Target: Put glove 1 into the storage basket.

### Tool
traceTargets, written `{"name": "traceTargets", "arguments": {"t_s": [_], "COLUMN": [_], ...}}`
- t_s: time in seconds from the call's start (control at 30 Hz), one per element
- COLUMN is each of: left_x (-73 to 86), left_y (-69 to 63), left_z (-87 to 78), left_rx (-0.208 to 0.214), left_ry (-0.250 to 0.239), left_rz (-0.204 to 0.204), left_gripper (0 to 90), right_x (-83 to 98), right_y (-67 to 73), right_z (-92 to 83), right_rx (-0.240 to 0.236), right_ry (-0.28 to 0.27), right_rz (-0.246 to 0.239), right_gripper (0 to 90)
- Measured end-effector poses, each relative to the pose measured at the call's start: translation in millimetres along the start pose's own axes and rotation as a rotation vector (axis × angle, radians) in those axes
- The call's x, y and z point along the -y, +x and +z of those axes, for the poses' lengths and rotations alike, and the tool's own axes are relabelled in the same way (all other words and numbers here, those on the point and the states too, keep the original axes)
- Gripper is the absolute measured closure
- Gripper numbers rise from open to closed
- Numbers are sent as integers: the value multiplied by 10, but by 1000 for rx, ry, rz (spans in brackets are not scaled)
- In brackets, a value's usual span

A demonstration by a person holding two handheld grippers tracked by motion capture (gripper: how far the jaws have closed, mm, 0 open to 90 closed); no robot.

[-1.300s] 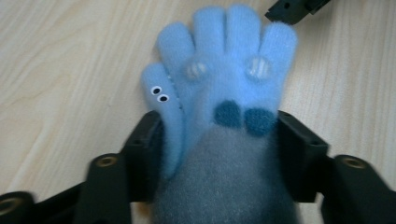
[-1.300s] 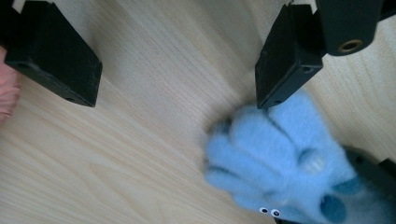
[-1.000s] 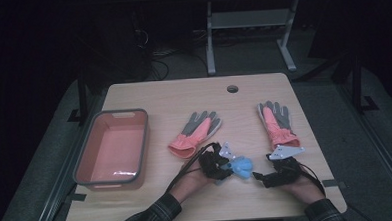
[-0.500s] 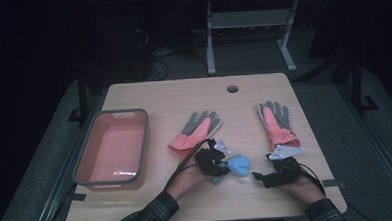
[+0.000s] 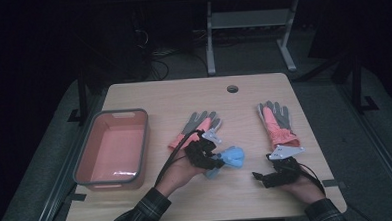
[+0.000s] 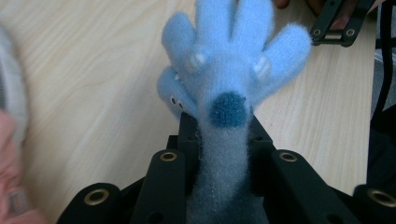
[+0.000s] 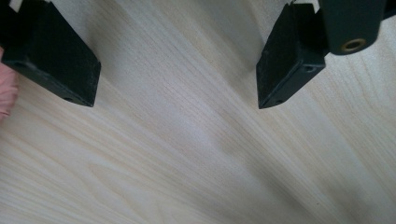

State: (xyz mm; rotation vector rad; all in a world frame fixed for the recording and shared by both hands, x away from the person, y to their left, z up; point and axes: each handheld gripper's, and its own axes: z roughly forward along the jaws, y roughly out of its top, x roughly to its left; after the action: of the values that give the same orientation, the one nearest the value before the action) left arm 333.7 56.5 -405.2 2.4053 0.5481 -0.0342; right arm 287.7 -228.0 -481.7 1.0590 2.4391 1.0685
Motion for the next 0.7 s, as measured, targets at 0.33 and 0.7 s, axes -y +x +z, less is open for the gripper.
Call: {"name": "traceTargets", "arguments": {"t_s": [0.33,0.7], "left_x": [17,116], "left_y": [159,337], "left_z": [-347,-773], "left_rx": [-34,-96], "left_ry": [-32,-84], "left_rz": [-51,-108], "left_gripper": [740,740], "right_x": [0,0], "right_y": [0,-4], "right_z": [0,1], "right_rx": [0,1], "right_ry": [0,-2], "right_rz": [0,-5], "right_gripper": [137,137]}}
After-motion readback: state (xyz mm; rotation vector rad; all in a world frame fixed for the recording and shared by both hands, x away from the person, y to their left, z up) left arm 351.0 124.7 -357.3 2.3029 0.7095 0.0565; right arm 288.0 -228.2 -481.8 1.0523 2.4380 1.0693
